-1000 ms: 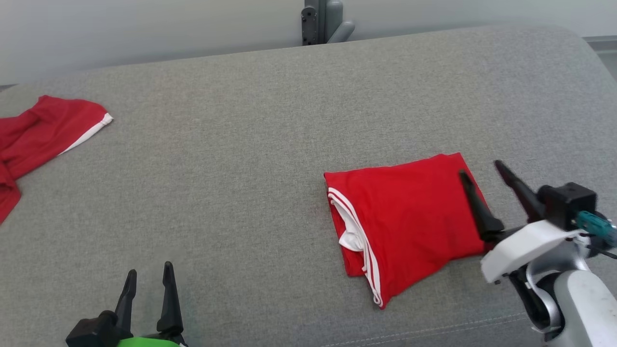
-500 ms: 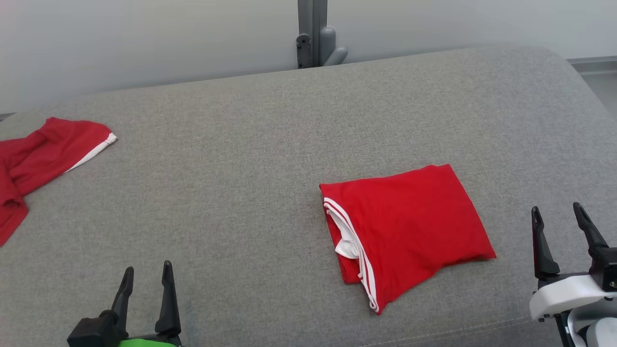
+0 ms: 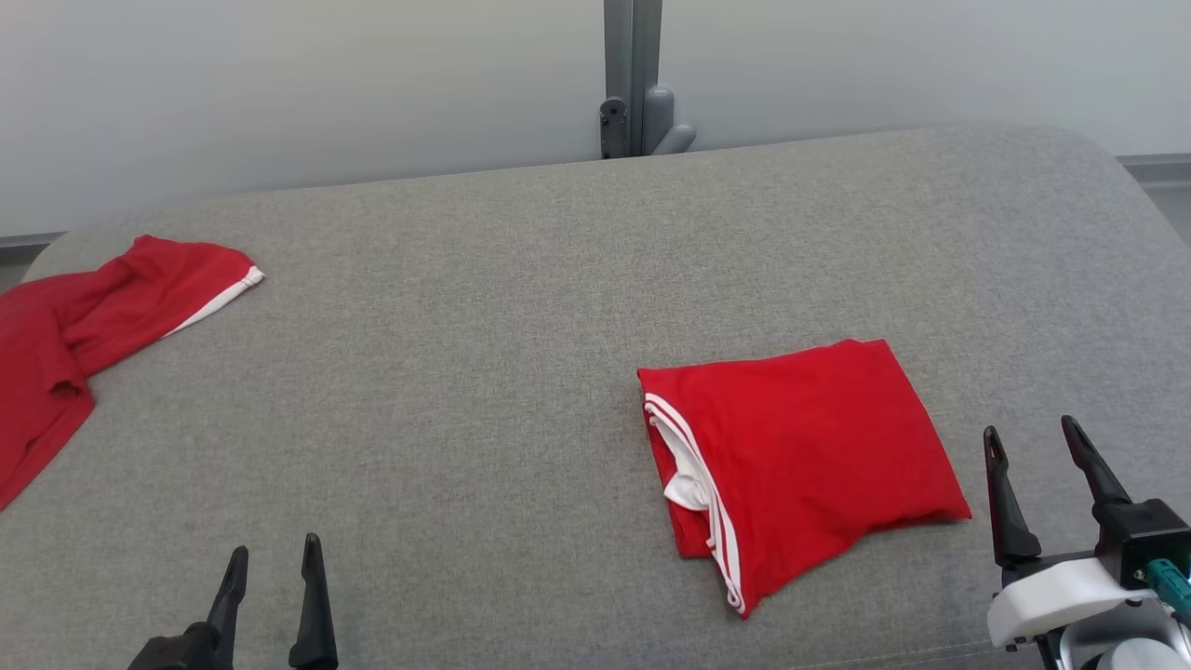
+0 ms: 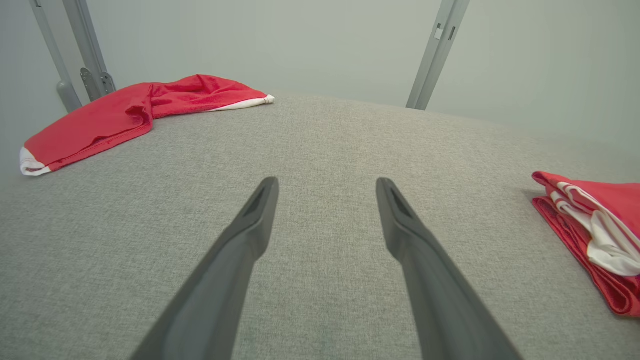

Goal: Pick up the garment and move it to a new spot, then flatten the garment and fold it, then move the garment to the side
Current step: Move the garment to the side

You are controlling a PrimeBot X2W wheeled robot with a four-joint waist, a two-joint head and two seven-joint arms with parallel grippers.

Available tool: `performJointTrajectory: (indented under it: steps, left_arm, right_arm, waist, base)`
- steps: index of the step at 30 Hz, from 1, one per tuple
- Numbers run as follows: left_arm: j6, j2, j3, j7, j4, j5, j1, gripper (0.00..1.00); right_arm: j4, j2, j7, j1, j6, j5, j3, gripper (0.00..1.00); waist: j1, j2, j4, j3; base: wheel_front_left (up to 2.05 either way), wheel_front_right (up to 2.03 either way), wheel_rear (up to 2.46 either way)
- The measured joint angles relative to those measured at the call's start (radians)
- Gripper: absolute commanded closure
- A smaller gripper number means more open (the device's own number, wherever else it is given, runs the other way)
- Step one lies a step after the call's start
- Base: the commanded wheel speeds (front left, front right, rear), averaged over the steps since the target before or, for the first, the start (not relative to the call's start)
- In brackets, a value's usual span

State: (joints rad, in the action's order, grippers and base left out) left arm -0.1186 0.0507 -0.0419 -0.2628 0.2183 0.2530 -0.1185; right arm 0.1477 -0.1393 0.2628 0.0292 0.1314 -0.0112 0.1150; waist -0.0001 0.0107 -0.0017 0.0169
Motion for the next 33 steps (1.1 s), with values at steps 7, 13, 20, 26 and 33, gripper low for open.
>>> performJointTrajectory:
  steps: [7, 13, 20, 26, 33]
  left_arm:
    - [-0.004, 0.0, 0.002, 0.0, 0.012, 0.0, 0.0, 0.0]
    - [-0.006, 0.0, 0.01, 0.0, 0.018, 0.0, 0.0, 0.0]
    - [-0.009, 0.0, 0.004, 0.0, 0.021, -0.008, -0.005, 0.0]
    - [-0.009, 0.0, 0.017, 0.0, 0.017, -0.011, -0.008, 0.0]
    - [-0.01, 0.0, 0.024, 0.0, 0.008, -0.021, 0.002, 0.0]
  right_arm:
    - [0.02, 0.0, 0.0, -0.008, 0.0, 0.0, -0.017, 0.0]
    - [0.033, 0.005, 0.0, -0.011, 0.0, 0.0, -0.024, 0.0]
    - [0.09, 0.022, 0.0, -0.042, 0.0, 0.059, -0.035, 0.0]
    - [0.2, -0.053, -0.105, -0.18, 0.001, 0.182, -0.123, 0.0]
    - [0.253, -0.154, -0.425, -0.328, 0.0, 0.261, -0.189, 0.0]
  waist:
    - [0.0, 0.0, 0.015, -0.014]
    - [0.0, 0.0, 0.022, -0.019]
    - [0.0001, 0.0, 0.016, -0.018]
    - [0.0001, 0.0, 0.01, -0.003]
    - [0.0001, 0.0, 0.011, 0.043]
  base:
    - [0.0, 0.0, 0.0]
    - [0.0, 0.0, 0.0]
    - [0.0, 0.0, 0.0]
    - [0.0, 0.0, 0.0]
    - [0.0, 0.0, 0.0]
